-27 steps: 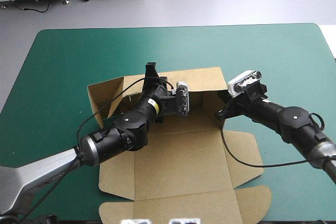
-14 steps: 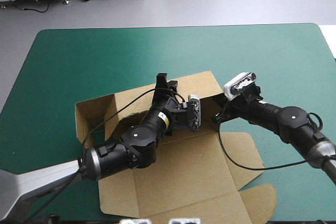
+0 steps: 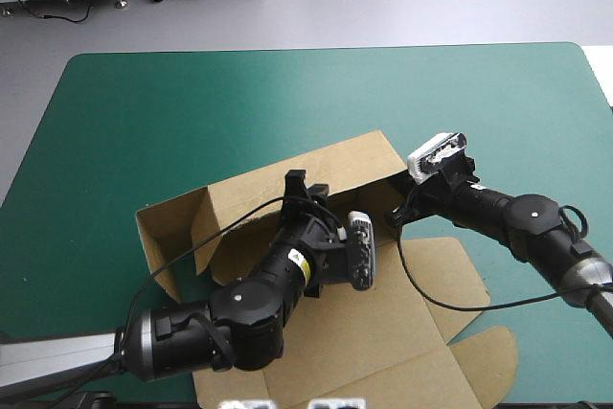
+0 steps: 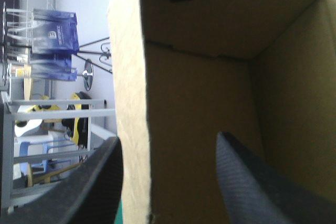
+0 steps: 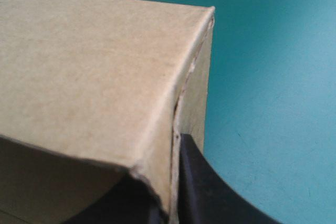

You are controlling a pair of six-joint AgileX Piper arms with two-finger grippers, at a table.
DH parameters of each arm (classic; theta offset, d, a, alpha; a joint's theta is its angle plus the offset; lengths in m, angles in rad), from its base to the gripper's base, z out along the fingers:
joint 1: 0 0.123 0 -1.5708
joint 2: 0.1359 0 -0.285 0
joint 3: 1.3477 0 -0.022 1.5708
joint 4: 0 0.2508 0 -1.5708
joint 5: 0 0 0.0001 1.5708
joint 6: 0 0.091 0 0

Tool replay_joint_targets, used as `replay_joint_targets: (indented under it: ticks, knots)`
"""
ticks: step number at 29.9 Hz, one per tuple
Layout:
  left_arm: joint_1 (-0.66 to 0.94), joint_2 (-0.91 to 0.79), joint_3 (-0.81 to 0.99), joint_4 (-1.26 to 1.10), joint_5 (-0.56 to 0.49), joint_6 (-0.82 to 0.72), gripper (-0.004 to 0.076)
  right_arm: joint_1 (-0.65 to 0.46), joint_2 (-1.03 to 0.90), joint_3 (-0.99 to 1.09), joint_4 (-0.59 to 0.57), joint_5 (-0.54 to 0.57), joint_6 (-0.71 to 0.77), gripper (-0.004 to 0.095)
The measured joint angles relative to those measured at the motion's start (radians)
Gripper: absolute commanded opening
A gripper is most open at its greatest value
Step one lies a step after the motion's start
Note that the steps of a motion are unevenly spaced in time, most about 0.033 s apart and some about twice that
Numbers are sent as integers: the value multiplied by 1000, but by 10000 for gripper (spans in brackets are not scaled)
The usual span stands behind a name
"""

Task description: Fold the box

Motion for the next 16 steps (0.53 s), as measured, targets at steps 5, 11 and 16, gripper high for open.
replay_joint_targets:
  ticks: [5, 11, 16]
  knots:
    - [-105, -46, -5, -40, 12, -39, 388, 0, 0, 0, 0, -1, 1, -25]
    - [-51, -96, -108, -321, 29, -25, 388, 0, 0, 0, 0, -1, 4, -24]
    - [123, -120, -204, -500, 37, 79, 388, 0, 0, 0, 0, -1, 5, -25]
